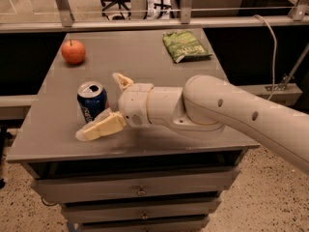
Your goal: Move pepsi can near green jalapeno chip bag
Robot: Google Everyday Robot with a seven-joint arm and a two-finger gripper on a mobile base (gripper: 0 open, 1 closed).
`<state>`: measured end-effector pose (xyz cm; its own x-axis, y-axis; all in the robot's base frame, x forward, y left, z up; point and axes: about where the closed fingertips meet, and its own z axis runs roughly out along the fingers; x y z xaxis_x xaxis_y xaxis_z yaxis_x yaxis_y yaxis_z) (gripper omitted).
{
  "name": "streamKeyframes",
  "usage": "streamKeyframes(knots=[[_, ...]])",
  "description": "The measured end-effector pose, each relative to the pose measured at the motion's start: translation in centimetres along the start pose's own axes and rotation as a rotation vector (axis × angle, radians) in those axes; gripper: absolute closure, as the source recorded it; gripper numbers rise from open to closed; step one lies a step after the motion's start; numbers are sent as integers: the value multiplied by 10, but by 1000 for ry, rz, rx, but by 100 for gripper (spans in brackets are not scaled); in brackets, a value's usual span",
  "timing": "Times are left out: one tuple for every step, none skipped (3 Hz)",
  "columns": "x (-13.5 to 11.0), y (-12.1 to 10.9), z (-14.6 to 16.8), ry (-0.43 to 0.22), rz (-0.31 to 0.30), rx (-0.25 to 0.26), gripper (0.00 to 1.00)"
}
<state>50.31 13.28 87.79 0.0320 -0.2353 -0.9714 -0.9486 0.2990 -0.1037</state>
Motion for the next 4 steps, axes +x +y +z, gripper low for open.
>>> streamKeyframes(knots=[[0, -2, -9, -4, 22, 6, 17], [-1, -3, -11, -12, 37, 7, 41], [-6, -6, -18, -15, 34, 20, 64], [-19, -15, -36, -9, 10, 58, 87]])
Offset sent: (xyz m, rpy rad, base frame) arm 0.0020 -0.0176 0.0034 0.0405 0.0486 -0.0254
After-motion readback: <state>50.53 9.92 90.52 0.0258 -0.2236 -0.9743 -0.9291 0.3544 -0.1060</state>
